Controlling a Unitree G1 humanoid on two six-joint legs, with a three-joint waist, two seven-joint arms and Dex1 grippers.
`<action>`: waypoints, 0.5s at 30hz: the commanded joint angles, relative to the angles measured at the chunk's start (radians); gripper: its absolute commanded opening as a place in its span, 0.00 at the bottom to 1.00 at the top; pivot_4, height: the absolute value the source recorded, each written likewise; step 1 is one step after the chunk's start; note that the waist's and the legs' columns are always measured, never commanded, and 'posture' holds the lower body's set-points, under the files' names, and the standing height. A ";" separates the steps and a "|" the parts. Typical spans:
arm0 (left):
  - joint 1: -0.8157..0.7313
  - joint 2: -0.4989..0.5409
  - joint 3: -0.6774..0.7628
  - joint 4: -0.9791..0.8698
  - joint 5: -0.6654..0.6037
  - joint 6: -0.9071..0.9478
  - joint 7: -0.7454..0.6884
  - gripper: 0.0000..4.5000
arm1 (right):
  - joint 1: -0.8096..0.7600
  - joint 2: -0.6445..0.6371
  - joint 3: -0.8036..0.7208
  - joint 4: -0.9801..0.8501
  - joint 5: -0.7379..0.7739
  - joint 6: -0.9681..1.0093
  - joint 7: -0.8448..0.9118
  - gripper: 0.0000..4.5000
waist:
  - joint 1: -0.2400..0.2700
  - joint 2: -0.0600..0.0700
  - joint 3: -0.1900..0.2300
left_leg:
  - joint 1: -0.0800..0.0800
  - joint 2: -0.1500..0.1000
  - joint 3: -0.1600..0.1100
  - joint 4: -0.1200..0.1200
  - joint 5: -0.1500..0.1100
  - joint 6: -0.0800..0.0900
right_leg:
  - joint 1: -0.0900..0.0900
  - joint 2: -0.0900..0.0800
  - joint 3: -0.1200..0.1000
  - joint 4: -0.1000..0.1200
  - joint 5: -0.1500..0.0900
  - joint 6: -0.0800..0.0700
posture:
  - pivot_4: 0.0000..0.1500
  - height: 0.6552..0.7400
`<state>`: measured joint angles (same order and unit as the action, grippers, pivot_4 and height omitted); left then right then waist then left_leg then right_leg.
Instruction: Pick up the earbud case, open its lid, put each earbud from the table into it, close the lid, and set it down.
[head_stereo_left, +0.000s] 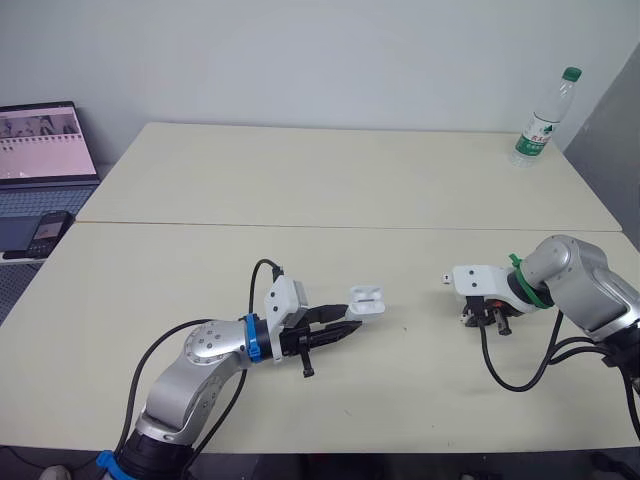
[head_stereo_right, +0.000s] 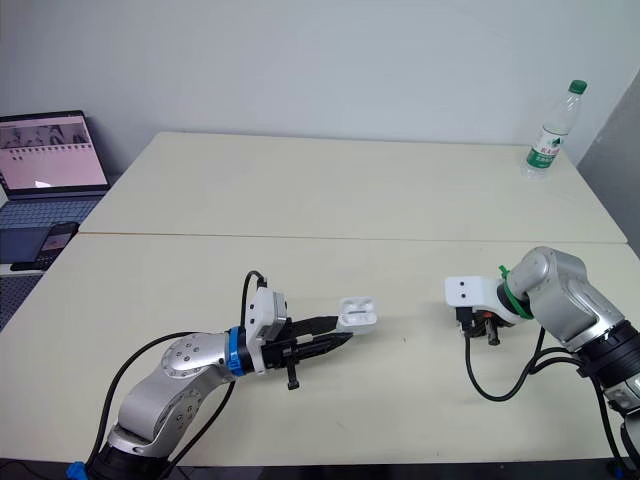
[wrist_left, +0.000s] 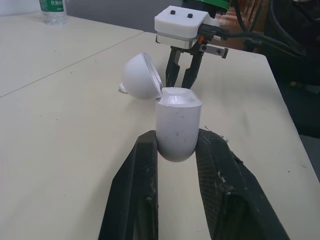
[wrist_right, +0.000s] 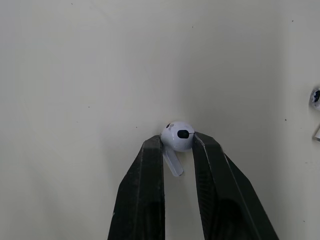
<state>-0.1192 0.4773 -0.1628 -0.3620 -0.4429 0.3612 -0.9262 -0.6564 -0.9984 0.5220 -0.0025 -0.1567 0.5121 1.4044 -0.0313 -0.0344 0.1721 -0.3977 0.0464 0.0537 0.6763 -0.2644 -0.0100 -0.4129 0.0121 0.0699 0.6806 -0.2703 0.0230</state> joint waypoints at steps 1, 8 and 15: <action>-0.012 -0.004 -0.004 -0.026 -0.006 -0.017 -0.001 0.15 | -0.009 -0.001 -0.029 -0.018 -0.009 0.005 0.010 0.09 | 0.000 0.000 0.000 | 0.000 0.000 0.000 0.000 0.000 0.000 | 0.000 0.000 0.000 0.000 0.000 0.000 | 1.00 0.95; -0.017 -0.010 0.000 -0.017 -0.014 -0.012 0.000 0.15 | 0.008 0.005 -0.082 -0.049 0.025 0.026 -0.022 0.09 | 0.000 0.000 0.000 | 0.000 0.000 0.000 0.000 0.000 0.000 | 0.000 0.000 0.000 0.000 0.000 0.000 | 1.00 0.95; -0.043 -0.093 0.026 -0.005 -0.060 0.041 0.090 0.15 | 0.014 0.143 -0.326 -0.106 0.192 0.224 -0.184 0.09 | 0.000 0.000 0.000 | 0.000 0.000 -0.001 0.000 0.000 0.000 | 0.000 0.000 0.000 0.000 0.000 0.000 | 1.00 0.95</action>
<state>-0.1443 0.4019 -0.1548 -0.3533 -0.4765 0.3946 -0.8678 -0.6360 -0.8643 0.2779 -0.0642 -0.0127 0.6848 1.2634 -0.0316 -0.0345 0.1721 -0.3982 0.0465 0.0524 0.6769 -0.2644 -0.0100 -0.4123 0.0121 0.0703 0.6809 -0.2701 0.0232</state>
